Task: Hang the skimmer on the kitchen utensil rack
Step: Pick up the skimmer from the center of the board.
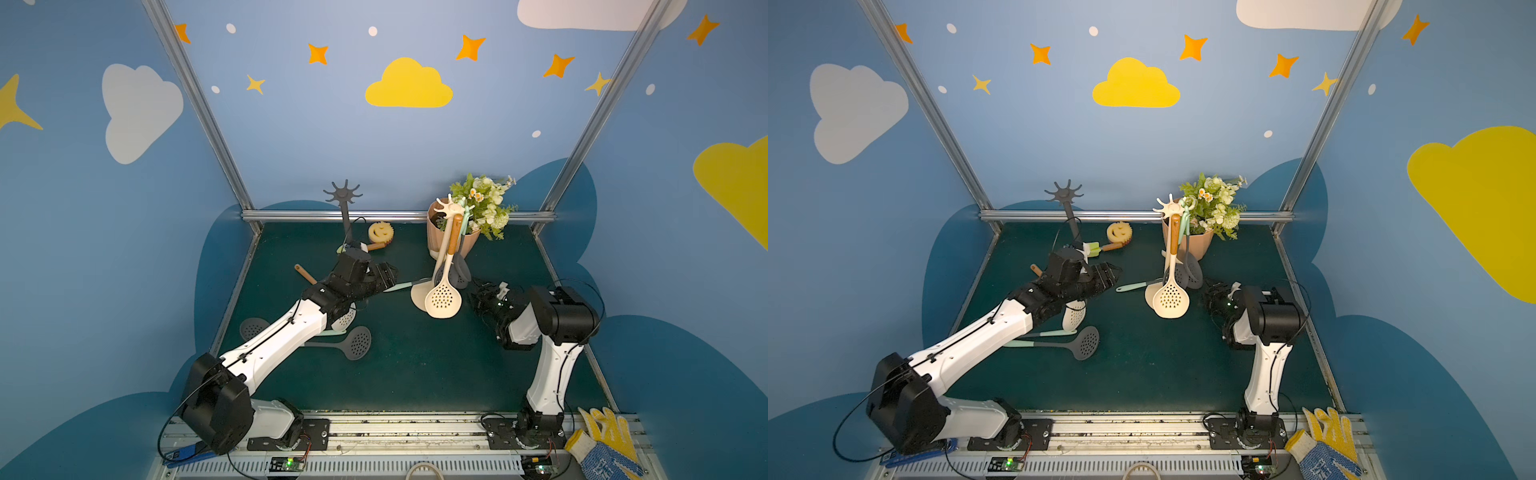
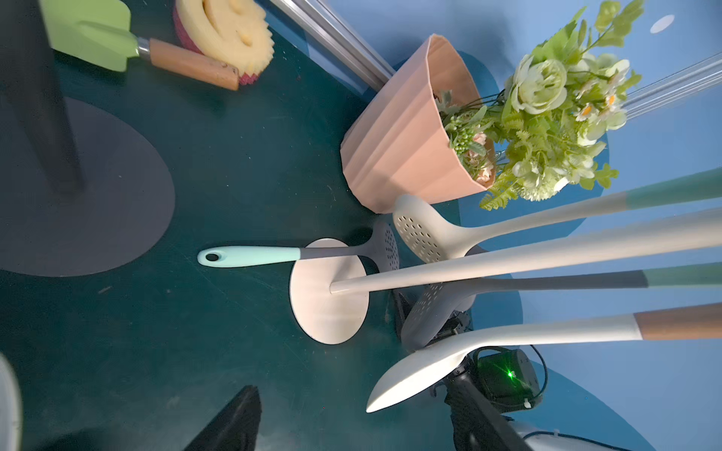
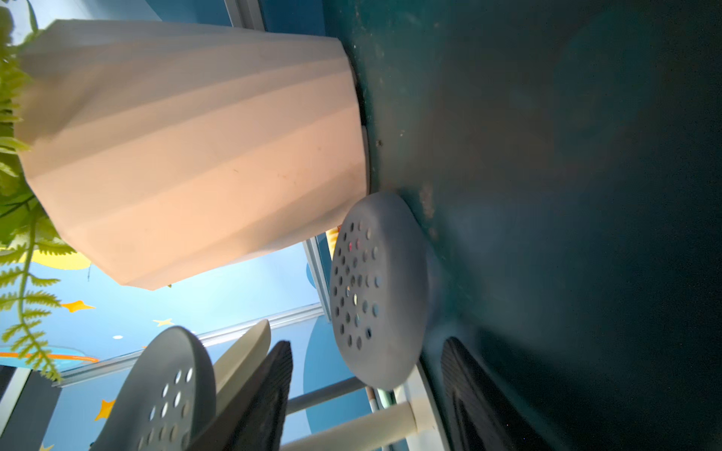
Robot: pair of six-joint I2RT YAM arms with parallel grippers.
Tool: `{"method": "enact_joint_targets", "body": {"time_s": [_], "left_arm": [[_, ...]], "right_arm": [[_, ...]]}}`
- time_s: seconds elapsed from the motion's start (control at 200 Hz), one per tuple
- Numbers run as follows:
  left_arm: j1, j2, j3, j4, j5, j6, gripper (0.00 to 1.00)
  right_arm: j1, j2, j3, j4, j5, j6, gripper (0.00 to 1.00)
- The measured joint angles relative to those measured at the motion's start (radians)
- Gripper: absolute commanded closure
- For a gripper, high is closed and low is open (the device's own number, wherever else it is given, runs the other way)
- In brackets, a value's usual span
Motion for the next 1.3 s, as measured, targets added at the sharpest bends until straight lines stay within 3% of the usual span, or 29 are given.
{"method": "enact_joint_targets", "body": {"time_s": [0.596, 0.801, 1.011, 1.297], "left_arm": [[0.037, -0.091, -0.048, -0.026, -0.013, 0.016, 0.22], [0.045, -0.098, -0.066, -0.031, -0.013, 0.016, 0.22], [0.048, -0.108, -0.066, -0.034, -0.014, 0.024, 0.22], [0.055, -0.124, -0.071, -0.033, -0.017, 0.027, 0.22]], "right_arm": [[0.116, 0.021, 0.0, 0.051, 0.204, 0.168, 0.44], [0.129, 0.033, 0.0, 0.07, 0.263, 0.226, 0.52], [0.134, 0.033, 0.008, 0.067, 0.31, 0.257, 0.69], [0.134, 0.033, 0.022, 0.048, 0.352, 0.259, 0.83]]}}
